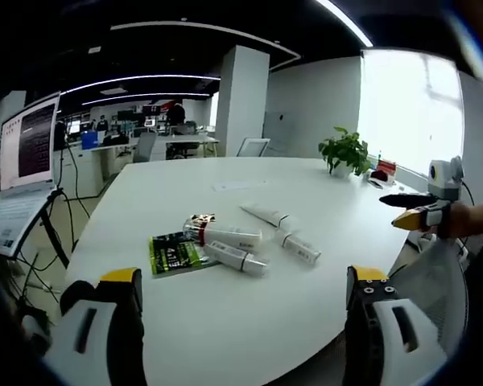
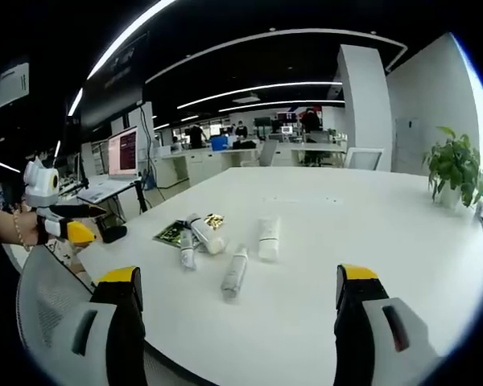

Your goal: Arrange the skincare products in the storage area until every visible bottle or jar stands upright without overlapping.

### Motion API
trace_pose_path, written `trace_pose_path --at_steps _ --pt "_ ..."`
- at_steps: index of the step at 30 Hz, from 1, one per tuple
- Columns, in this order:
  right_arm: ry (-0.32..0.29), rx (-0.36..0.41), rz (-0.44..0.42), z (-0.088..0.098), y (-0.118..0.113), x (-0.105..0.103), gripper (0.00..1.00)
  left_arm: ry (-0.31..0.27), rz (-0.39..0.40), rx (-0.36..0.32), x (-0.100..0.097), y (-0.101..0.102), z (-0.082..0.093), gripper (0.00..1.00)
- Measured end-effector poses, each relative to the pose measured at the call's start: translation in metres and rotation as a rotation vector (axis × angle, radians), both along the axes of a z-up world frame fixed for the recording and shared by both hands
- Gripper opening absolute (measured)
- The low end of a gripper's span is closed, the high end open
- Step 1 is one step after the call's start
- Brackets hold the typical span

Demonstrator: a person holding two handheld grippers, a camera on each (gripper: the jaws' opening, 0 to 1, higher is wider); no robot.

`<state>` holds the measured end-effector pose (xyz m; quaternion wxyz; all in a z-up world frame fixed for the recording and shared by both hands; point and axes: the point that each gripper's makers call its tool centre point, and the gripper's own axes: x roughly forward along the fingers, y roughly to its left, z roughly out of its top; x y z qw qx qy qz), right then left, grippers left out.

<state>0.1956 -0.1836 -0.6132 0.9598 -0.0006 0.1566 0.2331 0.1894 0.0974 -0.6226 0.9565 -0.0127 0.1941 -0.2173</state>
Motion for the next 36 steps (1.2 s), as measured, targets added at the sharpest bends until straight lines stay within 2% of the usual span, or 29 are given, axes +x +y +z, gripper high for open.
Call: trace_pose_path --at_steps 1,5,8,12,17,22,36 --pt "-0.011 0.039 -0.012 0.004 0.000 0.001 1.00 0.004 -0.005 0.000 0.001 0.000 -0.001 0.99" --pt "0.017 0.018 -0.036 -0.003 -0.007 0.003 1.00 0.017 -0.028 0.042 0.001 0.005 -0.007 0.98" --pt "0.025 0.027 -0.051 -0.005 -0.010 0.004 1.00 0.020 -0.021 0.016 0.000 0.006 -0.008 0.97" --pt "0.029 0.015 -0.057 -0.006 -0.011 0.006 1.00 0.019 -0.010 0.026 0.001 0.007 -0.010 0.96" --pt "0.059 0.008 -0.055 -0.011 -0.010 0.007 0.98 0.009 -0.010 0.030 0.005 0.006 -0.010 0.96" --pt "0.063 -0.002 -0.053 -0.013 -0.010 0.007 0.98 0.007 0.002 0.016 0.004 0.009 -0.010 0.96" --pt "0.094 -0.025 -0.004 -0.017 -0.001 0.004 0.98 0.007 0.006 0.030 0.003 0.009 -0.010 0.94"
